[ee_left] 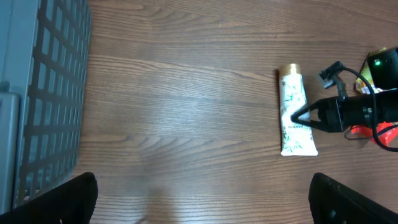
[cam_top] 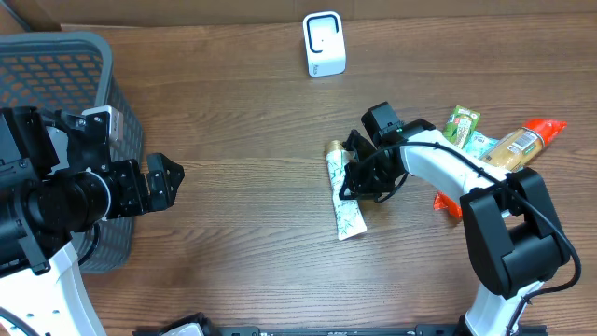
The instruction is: Scan the item barcode
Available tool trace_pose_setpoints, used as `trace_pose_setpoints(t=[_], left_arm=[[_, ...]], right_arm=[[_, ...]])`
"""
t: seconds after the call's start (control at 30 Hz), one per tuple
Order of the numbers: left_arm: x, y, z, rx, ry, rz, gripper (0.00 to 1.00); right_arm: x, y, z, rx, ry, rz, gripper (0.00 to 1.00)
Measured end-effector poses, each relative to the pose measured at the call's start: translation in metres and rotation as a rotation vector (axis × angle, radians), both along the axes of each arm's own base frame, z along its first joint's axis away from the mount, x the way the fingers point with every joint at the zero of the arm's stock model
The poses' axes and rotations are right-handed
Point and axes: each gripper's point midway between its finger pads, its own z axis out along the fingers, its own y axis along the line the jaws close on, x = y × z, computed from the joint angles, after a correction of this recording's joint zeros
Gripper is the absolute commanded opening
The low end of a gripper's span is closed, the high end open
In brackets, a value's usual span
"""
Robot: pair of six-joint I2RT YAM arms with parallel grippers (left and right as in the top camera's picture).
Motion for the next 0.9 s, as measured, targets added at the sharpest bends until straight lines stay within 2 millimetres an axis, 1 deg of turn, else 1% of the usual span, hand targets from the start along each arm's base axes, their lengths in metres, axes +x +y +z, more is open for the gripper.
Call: trace_pose_setpoints(t=[0.17, 0.27, 0.3, 0.33, 0.4, 0.47, 0.53, 0.57, 0.63, 0.7, 0.73, 0.77, 0.83, 0.87, 0.9], left_arm=[[0.0, 0.0, 0.0, 0.0, 0.0, 0.0, 1.0], [0.0, 0.0, 0.0, 0.0, 0.0, 0.0, 1.0], [0.0, 0.0, 0.0, 0.0, 0.0, 0.0, 1.0], [0.0, 0.0, 0.0, 0.0, 0.0, 0.0, 0.99], [0.0, 0.0, 0.0, 0.0, 0.0, 0.0, 1.0], [0.0, 0.0, 0.0, 0.0, 0.0, 0.0, 1.0], [0.0, 0.0, 0.0, 0.0, 0.0, 0.0, 1.0], [0.0, 0.0, 0.0, 0.0, 0.0, 0.0, 1.0], [0.0, 0.0, 0.0, 0.0, 0.0, 0.0, 0.99], [0.0, 0.0, 0.0, 0.0, 0.0, 0.0, 1.0], [0.0, 0.0, 0.0, 0.0, 0.0, 0.0, 1.0], [0.0, 0.0, 0.0, 0.0, 0.0, 0.0, 1.0], [0.0, 0.0, 0.0, 0.0, 0.0, 0.0, 0.99], [0.0, 0.0, 0.0, 0.0, 0.0, 0.0, 1.0], [0.0, 0.0, 0.0, 0.0, 0.0, 0.0, 1.0]], right_arm=[[-0.007, -0.002, 0.002, -0.001, 0.032, 0.0, 0.04], [-0.013, -0.014, 0.006, -0.087, 0.07, 0.0, 0.04], [-0.008, -0.026, 0.011, -0.174, 0.059, -0.016, 0.04], [-0.007, -0.028, 0.012, -0.187, 0.055, -0.021, 0.04], [0.006, -0.046, 0.024, -0.342, 0.0, -0.062, 0.04], [0.019, -0.059, 0.039, -0.49, -0.086, -0.11, 0.04], [0.032, -0.062, 0.056, -0.61, -0.211, -0.165, 0.04], [0.035, -0.06, 0.063, -0.655, -0.268, -0.185, 0.04], [0.033, -0.052, 0.068, -0.719, -0.341, -0.196, 0.04], [0.029, -0.043, 0.064, -0.779, -0.39, -0.176, 0.04], [0.027, -0.04, 0.059, -0.81, -0.407, -0.164, 0.04], [0.026, -0.038, 0.053, -0.84, -0.416, -0.151, 0.04], [0.024, -0.037, 0.034, -0.908, -0.418, -0.117, 0.04], [0.023, -0.038, 0.025, -0.947, -0.419, -0.096, 0.07], [0.022, -0.04, 0.017, -0.978, -0.415, -0.079, 0.14]])
